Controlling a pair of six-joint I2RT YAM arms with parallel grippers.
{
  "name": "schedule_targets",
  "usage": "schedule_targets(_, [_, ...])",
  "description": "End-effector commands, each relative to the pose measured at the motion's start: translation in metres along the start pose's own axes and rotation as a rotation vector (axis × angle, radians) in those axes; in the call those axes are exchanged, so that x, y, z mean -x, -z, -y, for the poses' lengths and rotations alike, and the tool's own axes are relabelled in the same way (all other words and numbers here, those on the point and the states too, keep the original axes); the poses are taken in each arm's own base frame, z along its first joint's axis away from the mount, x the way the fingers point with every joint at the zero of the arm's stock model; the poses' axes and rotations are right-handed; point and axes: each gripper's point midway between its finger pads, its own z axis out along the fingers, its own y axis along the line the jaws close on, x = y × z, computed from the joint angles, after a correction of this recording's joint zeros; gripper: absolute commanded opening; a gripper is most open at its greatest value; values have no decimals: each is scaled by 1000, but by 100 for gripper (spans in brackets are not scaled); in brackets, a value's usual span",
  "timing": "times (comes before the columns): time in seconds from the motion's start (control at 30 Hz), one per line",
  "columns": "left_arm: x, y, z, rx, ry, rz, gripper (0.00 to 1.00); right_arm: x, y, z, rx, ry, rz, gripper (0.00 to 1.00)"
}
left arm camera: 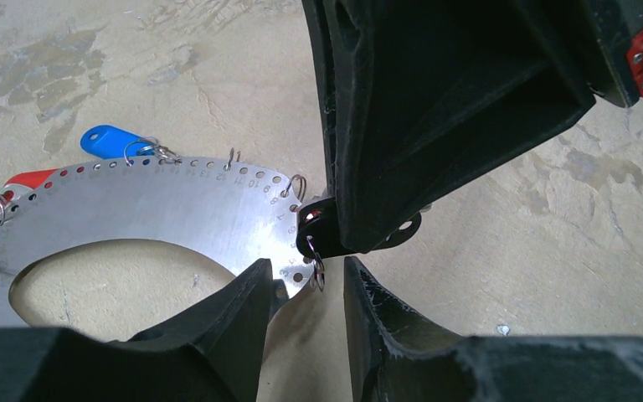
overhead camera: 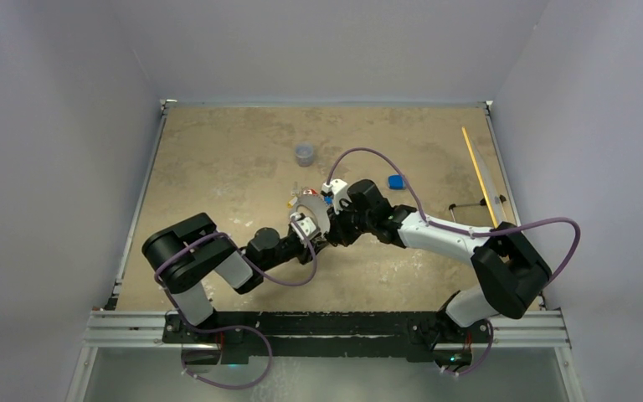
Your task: Remove the keys from the keyring
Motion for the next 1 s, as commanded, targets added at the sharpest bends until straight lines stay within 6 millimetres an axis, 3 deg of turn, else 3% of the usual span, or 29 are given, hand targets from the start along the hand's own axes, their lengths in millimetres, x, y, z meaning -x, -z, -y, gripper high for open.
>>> schedule_targets(0.0, [16, -8, 5, -26, -37, 61, 32, 17, 0, -5, 8, 13, 34, 0])
schedule_targets(0.27, [9, 0, 5, -22, -66, 43, 0, 11, 4, -1, -22, -26, 19, 0])
schedule_targets(0.63, [9, 18, 0, 27, -49, 56, 0, 6, 15, 34, -126, -147, 32, 0])
schedule_targets(0.83, [17, 25, -3, 61, -9, 89, 0, -4, 9, 36, -112, -140, 3, 0])
schedule_targets(0.97, [23, 25, -5, 72, 7, 112, 0, 3, 7, 35, -95, -115, 30, 0])
